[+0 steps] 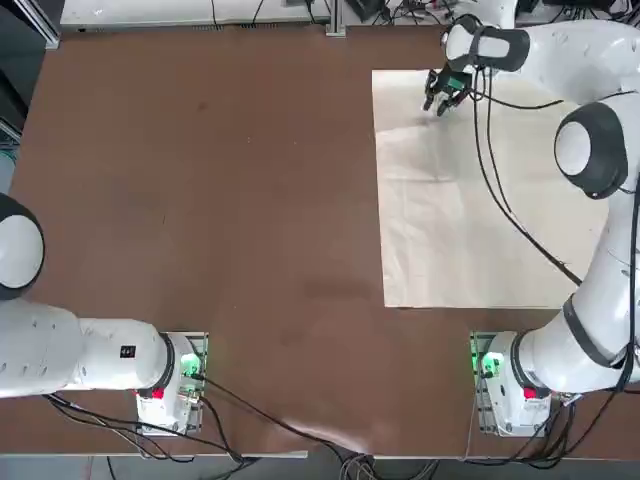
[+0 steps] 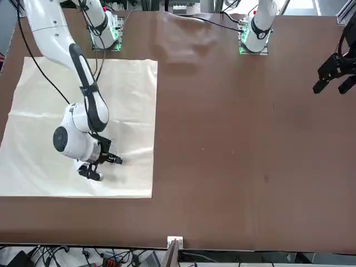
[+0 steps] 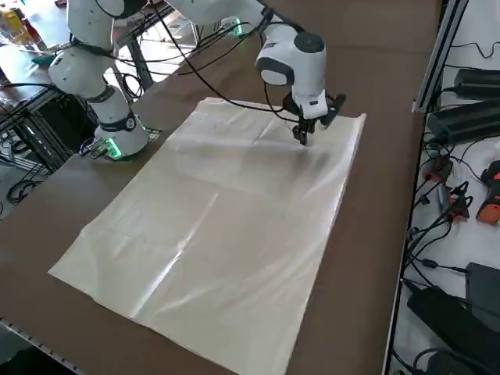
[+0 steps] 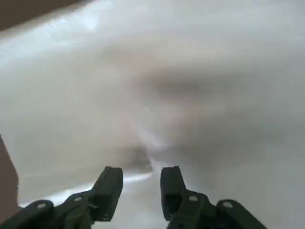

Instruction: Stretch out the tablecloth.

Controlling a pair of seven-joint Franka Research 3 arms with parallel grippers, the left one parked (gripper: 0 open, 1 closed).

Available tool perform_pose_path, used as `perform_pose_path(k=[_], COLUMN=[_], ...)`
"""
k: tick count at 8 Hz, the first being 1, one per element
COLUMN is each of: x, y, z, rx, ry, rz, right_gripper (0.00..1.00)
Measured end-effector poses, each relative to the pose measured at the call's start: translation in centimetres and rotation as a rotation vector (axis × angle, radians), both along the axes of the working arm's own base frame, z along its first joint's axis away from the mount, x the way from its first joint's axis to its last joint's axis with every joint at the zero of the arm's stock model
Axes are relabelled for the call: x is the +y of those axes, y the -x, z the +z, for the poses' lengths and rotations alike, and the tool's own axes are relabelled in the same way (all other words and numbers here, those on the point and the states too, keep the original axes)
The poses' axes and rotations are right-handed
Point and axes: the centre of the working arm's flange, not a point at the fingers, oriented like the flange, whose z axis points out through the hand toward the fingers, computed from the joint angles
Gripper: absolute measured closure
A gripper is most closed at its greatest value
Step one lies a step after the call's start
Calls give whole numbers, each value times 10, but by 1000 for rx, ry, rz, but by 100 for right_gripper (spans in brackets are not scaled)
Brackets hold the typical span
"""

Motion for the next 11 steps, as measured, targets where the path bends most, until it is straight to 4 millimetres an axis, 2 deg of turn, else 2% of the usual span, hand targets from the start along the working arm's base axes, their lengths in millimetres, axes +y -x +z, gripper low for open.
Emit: perform_pose_path(k=[1, 4, 9, 10, 11], x=[-8, -31, -58, -61, -62], y=[12, 36, 40, 42, 43], z=[-8, -24, -23, -25, -26], rx=[25, 67, 58, 61, 65], ry=[8, 24, 39, 40, 41], rz=[8, 38, 76, 82, 84], right_gripper=[66, 74, 79, 90, 95])
